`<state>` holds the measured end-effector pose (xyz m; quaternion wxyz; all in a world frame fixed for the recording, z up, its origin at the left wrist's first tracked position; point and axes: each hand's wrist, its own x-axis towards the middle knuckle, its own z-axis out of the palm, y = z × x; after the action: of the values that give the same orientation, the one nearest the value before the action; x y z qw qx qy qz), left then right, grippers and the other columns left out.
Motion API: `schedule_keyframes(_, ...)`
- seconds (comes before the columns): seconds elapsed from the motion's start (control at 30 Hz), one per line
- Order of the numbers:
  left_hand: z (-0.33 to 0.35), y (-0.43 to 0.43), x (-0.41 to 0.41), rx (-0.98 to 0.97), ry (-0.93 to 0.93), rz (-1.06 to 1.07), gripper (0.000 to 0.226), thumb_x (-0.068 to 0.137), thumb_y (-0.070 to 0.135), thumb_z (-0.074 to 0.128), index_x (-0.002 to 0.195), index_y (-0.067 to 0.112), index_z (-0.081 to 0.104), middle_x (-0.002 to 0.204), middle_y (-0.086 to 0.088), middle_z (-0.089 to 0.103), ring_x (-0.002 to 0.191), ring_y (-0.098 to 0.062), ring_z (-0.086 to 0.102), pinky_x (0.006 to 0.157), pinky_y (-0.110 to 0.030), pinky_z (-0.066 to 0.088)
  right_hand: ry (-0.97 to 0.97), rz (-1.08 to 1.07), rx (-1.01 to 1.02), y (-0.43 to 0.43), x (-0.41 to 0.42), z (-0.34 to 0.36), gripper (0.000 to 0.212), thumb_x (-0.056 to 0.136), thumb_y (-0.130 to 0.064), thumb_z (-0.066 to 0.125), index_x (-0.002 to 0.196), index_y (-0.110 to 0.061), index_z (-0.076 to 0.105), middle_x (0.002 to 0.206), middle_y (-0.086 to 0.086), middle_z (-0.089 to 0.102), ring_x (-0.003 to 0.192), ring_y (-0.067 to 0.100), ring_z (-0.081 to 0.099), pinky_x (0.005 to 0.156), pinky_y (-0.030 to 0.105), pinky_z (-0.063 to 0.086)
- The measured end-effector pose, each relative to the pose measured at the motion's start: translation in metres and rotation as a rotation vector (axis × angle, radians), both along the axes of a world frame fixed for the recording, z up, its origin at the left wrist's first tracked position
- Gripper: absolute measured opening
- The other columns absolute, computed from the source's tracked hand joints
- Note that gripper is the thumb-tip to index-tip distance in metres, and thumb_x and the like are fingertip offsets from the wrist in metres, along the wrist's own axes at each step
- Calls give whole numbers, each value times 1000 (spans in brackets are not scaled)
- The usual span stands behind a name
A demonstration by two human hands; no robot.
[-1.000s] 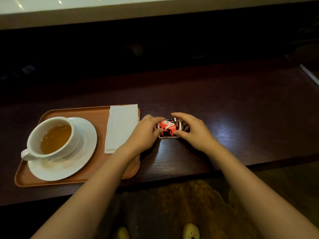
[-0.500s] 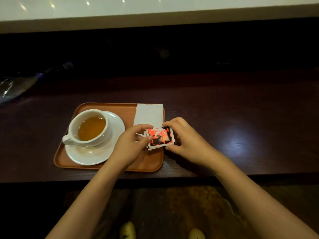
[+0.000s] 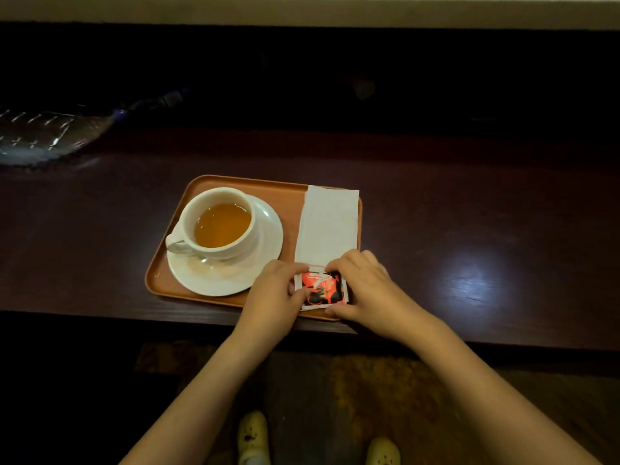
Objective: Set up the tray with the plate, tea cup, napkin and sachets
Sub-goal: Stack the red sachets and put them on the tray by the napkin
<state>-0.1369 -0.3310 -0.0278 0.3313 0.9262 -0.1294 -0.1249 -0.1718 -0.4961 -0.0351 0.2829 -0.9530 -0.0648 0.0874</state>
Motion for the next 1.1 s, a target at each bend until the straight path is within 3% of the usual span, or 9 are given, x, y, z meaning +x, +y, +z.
schedule_keyframes(0.2, 1, -3, -6, 39, -16, -47, 39, 86, 22, 59, 124, 21, 51, 124, -4, 55, 106, -20, 55, 95, -35, 47, -76, -26, -51, -1, -6, -6, 47, 78, -44, 62, 118, -26, 47, 113, -6, 43, 97, 5, 29, 88, 26, 34)
schedule_keyframes(0.5, 3, 4, -5, 115, -88, -95, 43, 84, 24, 61, 126, 22, 50, 128, -1, 56, 111, -16, 54, 95, -30, 43, -68, -65, 13, -6, -5, 8, 45, 82, -42, 60, 121, -24, 49, 115, -4, 45, 102, 8, 33, 91, 30, 38)
schedule_keyframes(0.6, 17, 12, -6, 8, -134, 21, 38, 85, 22, 60, 122, 25, 53, 120, 2, 59, 96, -11, 57, 84, -28, 49, -81, -106, 95, -8, 3, 15, 43, 84, -40, 58, 121, -22, 49, 116, -3, 48, 104, 8, 34, 90, 29, 39)
schedule_keyframes(0.7, 33, 35, -8, -122, -250, 199, 36, 85, 19, 60, 119, 27, 53, 111, 8, 59, 91, -6, 55, 72, -16, 45, -84, -132, 196, 0, 22, 23, 39, 84, -36, 59, 119, -23, 51, 120, -3, 51, 108, 8, 38, 89, 27, 38)
schedule_keyframes(0.83, 45, 77, -5, -188, -371, 393, 39, 85, 13, 57, 122, 21, 51, 116, 9, 53, 112, -17, 49, 90, -32, 43, 2, -98, 327, 21, 57, 32, 49, 82, -36, 62, 127, -25, 45, 131, -1, 49, 116, 13, 44, 94, 29, 41)
schedule_keyframes(0.93, 39, 98, 10, -140, -245, 475, 48, 86, 12, 54, 133, 15, 42, 134, -7, 50, 125, -24, 40, 100, -38, 36, 119, -87, 413, 41, 80, 36, 65, 80, -34, 65, 137, -24, 34, 143, 1, 41, 125, 16, 42, 100, 33, 40)
schedule_keyframes(1.1, 19, 114, 34, -193, 78, 488, 57, 88, 21, 51, 141, 22, 30, 144, -8, 42, 128, -24, 42, 102, -37, 36, 296, -84, 610, 63, 91, 34, 75, 77, -23, 71, 139, -30, 29, 147, -2, 36, 130, 17, 37, 100, 31, 35)
